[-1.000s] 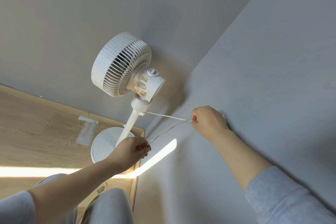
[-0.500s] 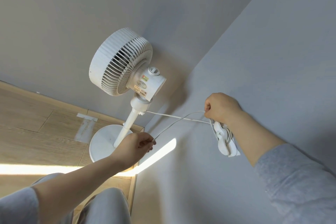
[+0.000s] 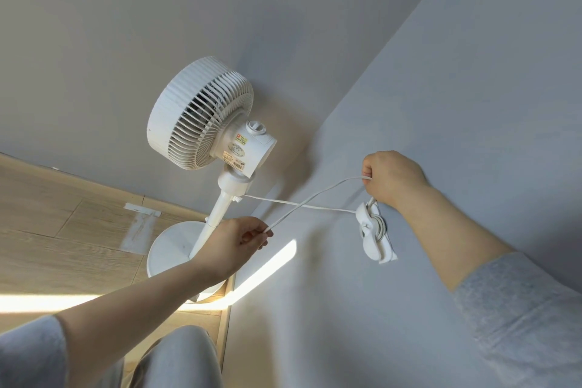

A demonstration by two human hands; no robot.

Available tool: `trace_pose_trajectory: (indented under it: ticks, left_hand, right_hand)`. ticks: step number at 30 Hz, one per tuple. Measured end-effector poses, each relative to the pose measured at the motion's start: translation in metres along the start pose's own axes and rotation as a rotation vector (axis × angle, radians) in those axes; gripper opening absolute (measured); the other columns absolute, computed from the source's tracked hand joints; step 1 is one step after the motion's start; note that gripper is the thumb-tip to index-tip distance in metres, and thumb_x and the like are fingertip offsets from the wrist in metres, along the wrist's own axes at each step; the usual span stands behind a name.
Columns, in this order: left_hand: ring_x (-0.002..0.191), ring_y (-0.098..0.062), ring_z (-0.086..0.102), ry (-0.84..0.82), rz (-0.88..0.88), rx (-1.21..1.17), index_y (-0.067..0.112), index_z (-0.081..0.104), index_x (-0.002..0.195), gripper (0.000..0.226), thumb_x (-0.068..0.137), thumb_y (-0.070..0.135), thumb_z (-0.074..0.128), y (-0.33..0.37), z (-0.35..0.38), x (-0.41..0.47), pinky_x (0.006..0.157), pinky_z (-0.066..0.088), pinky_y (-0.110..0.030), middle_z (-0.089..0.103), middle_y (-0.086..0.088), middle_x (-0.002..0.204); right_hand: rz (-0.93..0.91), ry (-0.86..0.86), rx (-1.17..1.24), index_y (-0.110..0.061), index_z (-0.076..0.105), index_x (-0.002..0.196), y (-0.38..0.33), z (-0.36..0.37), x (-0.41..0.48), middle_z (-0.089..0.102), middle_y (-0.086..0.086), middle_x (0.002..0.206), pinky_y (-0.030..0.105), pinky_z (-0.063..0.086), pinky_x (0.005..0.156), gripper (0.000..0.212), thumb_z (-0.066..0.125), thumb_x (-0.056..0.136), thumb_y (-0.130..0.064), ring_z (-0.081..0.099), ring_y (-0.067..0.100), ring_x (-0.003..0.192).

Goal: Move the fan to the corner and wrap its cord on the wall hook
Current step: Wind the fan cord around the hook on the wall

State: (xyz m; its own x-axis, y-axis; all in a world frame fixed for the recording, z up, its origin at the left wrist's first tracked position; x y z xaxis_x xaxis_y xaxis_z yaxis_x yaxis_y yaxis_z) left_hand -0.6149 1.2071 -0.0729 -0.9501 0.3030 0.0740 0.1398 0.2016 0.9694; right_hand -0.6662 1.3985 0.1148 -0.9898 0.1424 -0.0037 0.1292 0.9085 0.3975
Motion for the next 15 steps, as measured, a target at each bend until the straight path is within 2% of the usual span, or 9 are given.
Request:
trace_pose_trajectory:
  ticks: [3, 7, 10, 12, 15]
  left_hand:
    - [0.069, 0.006, 0.061, -0.009, 0.015, 0.021, 0.017, 0.070, 0.090, 0.015, 0.092, 0.021, 0.056, 0.007, -0.003, -0.006, 0.062, 0.045, -0.004, 0.068, 0.009, 0.074]
    - [0.068, 0.009, 0.060, -0.018, 0.040, 0.050, 0.017, 0.070, 0.091, 0.015, 0.092, 0.020, 0.055, 0.018, -0.006, -0.019, 0.060, 0.043, -0.003, 0.066, 0.012, 0.073]
    - [0.066, 0.009, 0.059, -0.031, 0.037, 0.050, 0.018, 0.070, 0.089, 0.014, 0.092, 0.018, 0.056, 0.020, -0.008, -0.030, 0.059, 0.041, -0.003, 0.065, 0.012, 0.070]
    - [0.066, 0.009, 0.060, -0.042, 0.040, 0.060, 0.019, 0.070, 0.088, 0.014, 0.092, 0.017, 0.056, 0.020, -0.010, -0.038, 0.059, 0.041, -0.003, 0.065, 0.012, 0.069]
    - [0.061, 0.010, 0.058, -0.055, 0.040, 0.066, 0.018, 0.069, 0.085, 0.014, 0.091, 0.016, 0.057, 0.019, -0.013, -0.050, 0.055, 0.039, -0.003, 0.064, 0.017, 0.061]
  right_hand:
    - [0.010, 0.038, 0.093, -0.021, 0.063, 0.079, 0.005, -0.011, -0.015, 0.070, 0.004, 0.100, 0.030, 0.048, 0.075, 0.021, 0.053, 0.082, -0.003, 0.063, 0.027, 0.097]
    - [0.031, 0.083, 0.183, -0.015, 0.069, 0.085, 0.012, -0.018, -0.041, 0.070, 0.004, 0.096, 0.030, 0.047, 0.075, 0.021, 0.055, 0.080, 0.000, 0.063, 0.027, 0.094]
    - [0.034, 0.108, 0.222, -0.016, 0.068, 0.083, 0.015, -0.017, -0.059, 0.069, 0.003, 0.091, 0.027, 0.045, 0.069, 0.019, 0.057, 0.079, -0.001, 0.064, 0.026, 0.088]
    - [0.031, 0.105, 0.239, -0.017, 0.068, 0.082, 0.016, -0.015, -0.070, 0.068, 0.002, 0.090, 0.029, 0.048, 0.070, 0.020, 0.056, 0.078, -0.001, 0.063, 0.025, 0.086]
    - [0.024, 0.086, 0.256, -0.017, 0.069, 0.085, 0.014, -0.011, -0.084, 0.060, -0.001, 0.086, 0.029, 0.048, 0.072, 0.022, 0.055, 0.079, -0.002, 0.063, 0.024, 0.088]
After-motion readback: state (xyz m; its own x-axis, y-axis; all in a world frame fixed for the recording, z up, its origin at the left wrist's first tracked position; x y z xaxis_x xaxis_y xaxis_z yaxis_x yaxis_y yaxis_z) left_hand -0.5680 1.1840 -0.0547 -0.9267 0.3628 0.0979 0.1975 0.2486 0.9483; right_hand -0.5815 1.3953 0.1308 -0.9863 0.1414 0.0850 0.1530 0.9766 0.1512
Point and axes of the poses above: each hand's wrist, its own x-axis towards the middle knuckle, its own z-axis out of the palm, y = z × x, the point moved 10 cm from there along x, towards the middle knuckle
